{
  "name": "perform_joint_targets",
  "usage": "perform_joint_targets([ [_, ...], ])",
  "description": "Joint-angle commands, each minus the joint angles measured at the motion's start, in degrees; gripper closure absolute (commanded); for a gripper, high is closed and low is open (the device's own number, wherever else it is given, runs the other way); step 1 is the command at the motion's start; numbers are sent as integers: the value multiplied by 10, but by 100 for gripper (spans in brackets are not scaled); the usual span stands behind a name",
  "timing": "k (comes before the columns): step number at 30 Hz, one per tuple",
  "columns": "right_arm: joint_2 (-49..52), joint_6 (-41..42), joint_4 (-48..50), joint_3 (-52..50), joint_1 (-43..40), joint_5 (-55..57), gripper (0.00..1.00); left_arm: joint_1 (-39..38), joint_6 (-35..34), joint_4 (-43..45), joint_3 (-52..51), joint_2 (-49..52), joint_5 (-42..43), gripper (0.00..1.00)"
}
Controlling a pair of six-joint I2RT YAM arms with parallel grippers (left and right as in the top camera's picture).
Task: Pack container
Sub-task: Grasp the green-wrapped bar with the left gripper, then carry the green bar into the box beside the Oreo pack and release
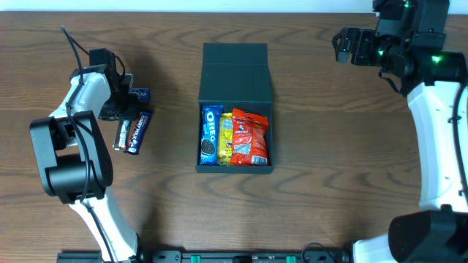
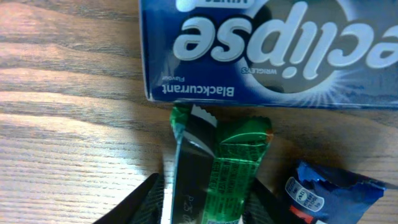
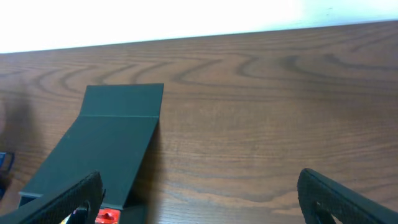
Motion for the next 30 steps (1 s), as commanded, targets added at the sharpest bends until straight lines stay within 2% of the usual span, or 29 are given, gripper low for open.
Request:
perform_joint_targets([
  [1, -11, 5, 0, -1, -1, -2, 1, 2, -8, -2, -1, 9, -1, 61],
  [5, -11, 5, 0, -1, -1, -2, 1, 2, -45, -13, 16, 8, -1, 67],
  [10, -11, 5, 7, -1, -1, -2, 1, 1, -47, -48, 63, 6, 0, 73],
  [16, -11, 5, 15, -1, -1, -2, 1, 1, -64, -135, 160, 3, 0, 79],
  [20, -11, 5, 21, -1, -1, -2, 1, -6, -91, -207, 258, 3, 36, 83],
  [24, -11, 7, 28, -1, -3, -2, 1, -46, -151, -238, 347, 3, 59, 88],
  [30, -11, 7, 28, -1, -16, -2, 1, -165, -203, -241, 373, 3, 74, 87],
])
